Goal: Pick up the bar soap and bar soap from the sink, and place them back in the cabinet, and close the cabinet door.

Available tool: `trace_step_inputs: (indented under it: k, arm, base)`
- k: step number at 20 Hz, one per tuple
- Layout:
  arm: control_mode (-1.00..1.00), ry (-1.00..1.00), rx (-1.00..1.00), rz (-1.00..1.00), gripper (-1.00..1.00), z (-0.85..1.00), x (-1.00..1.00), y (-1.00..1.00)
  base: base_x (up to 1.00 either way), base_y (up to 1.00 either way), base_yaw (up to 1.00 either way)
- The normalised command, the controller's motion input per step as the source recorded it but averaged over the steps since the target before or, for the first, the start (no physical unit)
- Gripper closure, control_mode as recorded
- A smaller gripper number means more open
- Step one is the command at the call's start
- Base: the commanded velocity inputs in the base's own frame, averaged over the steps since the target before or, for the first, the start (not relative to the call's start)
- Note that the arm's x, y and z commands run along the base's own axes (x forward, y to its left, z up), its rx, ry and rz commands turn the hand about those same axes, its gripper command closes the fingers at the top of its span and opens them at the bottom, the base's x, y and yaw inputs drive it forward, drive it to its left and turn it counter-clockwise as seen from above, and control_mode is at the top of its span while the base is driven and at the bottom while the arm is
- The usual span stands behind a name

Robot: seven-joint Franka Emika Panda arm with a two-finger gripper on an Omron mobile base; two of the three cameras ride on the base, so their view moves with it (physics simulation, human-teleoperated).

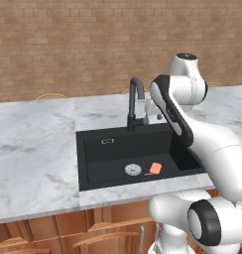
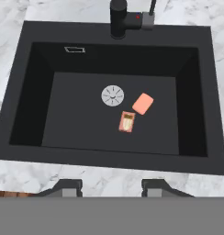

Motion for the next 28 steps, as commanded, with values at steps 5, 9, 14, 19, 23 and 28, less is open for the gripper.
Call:
trace_step_inputs:
  k: [5,9,14,19,23,28]
  arm:
    - [-1.00,0.00,0.00,-0.01,-1.00,0.00,0.00,0.00]
    - [-1.00,0.00,0.00,-0.06,-1.00,-0.01,0.00,-0.03]
    - [-1.00,0.00,0.00,-0.04,-1.00,-0.11,0.00,-0.17]
    - [-1.00,0.00,0.00,-0.03,-1.00,-0.24,0.01,-0.29]
    - [-1.00,0.00,0.00,-0.03,-1.00,-0.29,0.05,-0.31]
    - [-1.00,0.00,0.00,-0.05,-1.00,-0.29,0.13,-0.23]
  base:
    - [0.00,0.00,0.00]
    - [0.00,0.00,0.00]
    - [0.00,0.00,0.00]
    - [0.00,0.00,0.00]
    - [0.00,0.00,0.00]
    - [0.00,0.00,0.00]
